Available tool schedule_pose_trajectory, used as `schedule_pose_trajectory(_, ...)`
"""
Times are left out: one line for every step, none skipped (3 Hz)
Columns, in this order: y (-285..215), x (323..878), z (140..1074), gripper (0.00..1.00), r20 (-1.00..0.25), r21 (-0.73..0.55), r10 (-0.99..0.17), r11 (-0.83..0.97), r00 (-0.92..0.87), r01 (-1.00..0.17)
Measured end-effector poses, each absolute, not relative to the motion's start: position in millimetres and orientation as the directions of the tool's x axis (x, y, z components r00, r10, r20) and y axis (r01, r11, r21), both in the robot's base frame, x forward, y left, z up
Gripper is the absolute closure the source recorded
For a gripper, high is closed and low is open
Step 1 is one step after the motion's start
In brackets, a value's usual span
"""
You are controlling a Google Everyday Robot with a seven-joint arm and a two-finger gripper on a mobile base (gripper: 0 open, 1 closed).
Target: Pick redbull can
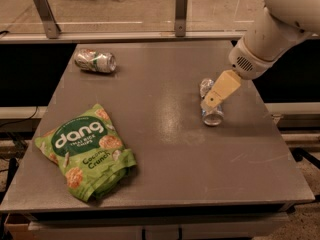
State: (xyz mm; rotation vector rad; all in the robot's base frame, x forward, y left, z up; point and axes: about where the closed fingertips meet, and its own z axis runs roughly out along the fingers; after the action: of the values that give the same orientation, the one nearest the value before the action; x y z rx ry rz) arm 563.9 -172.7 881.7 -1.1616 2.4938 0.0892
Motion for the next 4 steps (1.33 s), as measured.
schedule_pose_trajectory(-161.4, 574.9, 862.7, 0.00, -0.373, -0.060, -0.670, 0.707, -0.641, -0.704)
schedule_pose_trajectory(-154.4, 580.5, 843.5, 0.00, -0.361, -0.027, -0.630, 0.744, -0.687, -0.668)
schedule_pose_trajectory(-146.6, 583.0, 830.2, 0.18, -0.361, -0.009, -0.613, 0.756, -0.703, -0.654)
schedule_pose_trajectory(-143.9, 584.5, 827.5, 0.41, -0.375, -0.004, -0.606, 0.758, -0.701, -0.653)
